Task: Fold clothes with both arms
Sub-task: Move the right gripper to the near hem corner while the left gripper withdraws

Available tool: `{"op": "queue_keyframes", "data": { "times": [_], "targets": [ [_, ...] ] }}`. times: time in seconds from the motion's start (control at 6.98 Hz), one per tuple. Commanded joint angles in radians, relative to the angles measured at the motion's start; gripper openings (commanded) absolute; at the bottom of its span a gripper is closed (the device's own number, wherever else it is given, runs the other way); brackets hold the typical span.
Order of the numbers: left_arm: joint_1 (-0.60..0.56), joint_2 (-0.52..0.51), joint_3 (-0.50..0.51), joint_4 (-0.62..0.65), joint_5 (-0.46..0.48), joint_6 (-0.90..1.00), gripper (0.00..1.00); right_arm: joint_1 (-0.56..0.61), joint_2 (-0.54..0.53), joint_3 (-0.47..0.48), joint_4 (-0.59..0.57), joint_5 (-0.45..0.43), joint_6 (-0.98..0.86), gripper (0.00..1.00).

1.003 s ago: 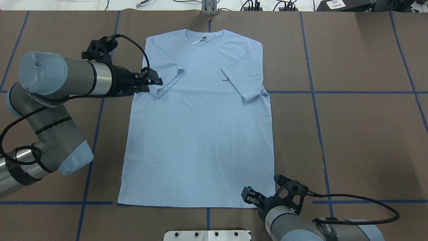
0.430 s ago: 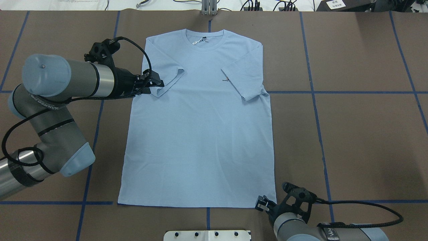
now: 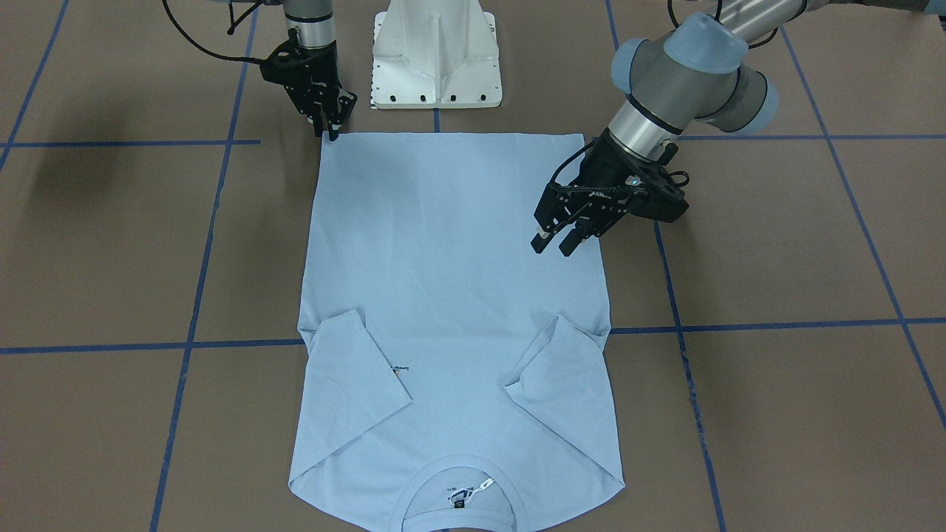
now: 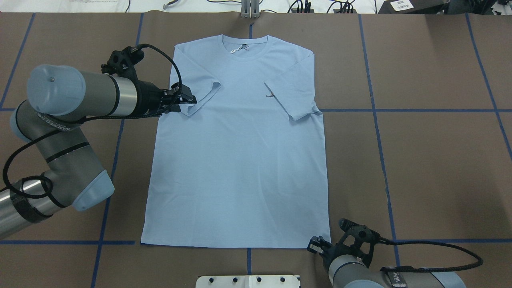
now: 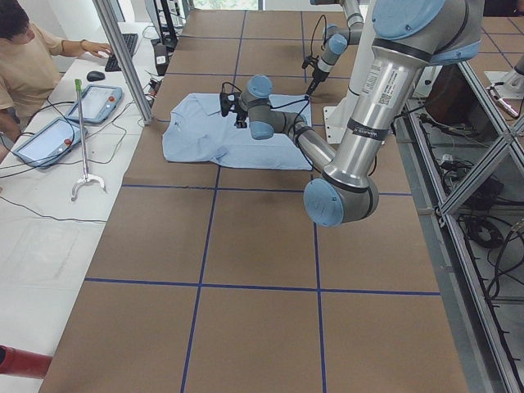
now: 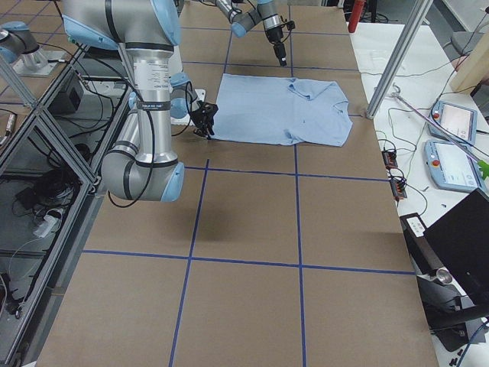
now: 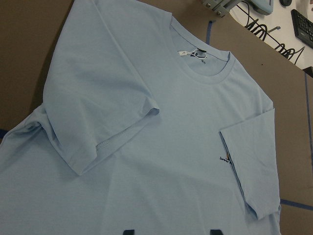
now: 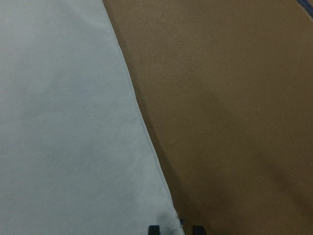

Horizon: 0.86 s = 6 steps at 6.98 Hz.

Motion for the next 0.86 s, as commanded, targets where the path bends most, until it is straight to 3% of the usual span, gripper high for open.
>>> {"op": "queue_keyframes", "data": {
  "times": [0.0,0.29,0.43,0.72],
  "targets": [
    [0.000,0.000,-0.004,0.000,0.000,-0.001,0.61,-0.003,-0.001,0.002,0.001,0.009,0.001,0.00],
    [0.032,0.005,-0.043,0.032,0.003,-0.012,0.64,0.000,-0.001,0.021,0.003,0.009,0.001,0.00],
    [0.085,0.110,-0.177,0.111,0.014,-0.041,0.69,0.002,0.000,0.060,0.003,0.014,-0.001,0.00],
    [0.313,0.282,-0.344,0.231,0.215,-0.191,0.67,0.002,0.007,0.074,0.003,0.016,-0.001,0.00]
  ]
}}
